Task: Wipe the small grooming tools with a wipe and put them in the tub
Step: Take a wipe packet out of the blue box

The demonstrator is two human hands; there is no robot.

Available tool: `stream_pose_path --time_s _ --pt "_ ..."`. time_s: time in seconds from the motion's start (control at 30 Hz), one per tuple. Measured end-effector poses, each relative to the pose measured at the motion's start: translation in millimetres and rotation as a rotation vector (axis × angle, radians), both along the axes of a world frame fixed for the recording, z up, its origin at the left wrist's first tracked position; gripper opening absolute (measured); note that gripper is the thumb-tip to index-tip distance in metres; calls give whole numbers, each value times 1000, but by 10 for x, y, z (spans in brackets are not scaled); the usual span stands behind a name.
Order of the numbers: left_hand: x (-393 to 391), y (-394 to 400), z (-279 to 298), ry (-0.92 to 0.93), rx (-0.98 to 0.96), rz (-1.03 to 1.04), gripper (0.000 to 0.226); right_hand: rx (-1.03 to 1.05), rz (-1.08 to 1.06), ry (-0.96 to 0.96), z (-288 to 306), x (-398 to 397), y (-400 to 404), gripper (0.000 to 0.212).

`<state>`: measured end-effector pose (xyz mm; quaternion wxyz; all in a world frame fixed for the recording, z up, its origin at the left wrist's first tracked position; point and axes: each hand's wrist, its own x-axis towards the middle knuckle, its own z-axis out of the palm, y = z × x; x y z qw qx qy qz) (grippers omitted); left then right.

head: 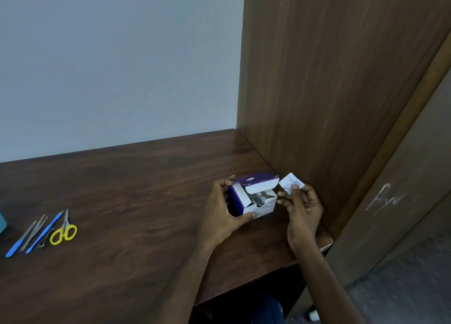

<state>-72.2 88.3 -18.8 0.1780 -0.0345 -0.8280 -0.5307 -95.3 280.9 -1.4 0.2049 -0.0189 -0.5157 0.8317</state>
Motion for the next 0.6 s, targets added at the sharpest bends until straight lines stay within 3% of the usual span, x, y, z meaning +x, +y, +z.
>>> stream_pose_path --time_s 0.17,0.4,0.6 --pt "14 14 24 14 22 -7 93 92 29 29 -56 -13 -42 11" --pt "17 15 27 21 26 -25 99 96 -134 23 -84 -30 -7 19" --pt "32 -4 24 3 10 -23 106 189 -44 18 -124 -14 -23 14"
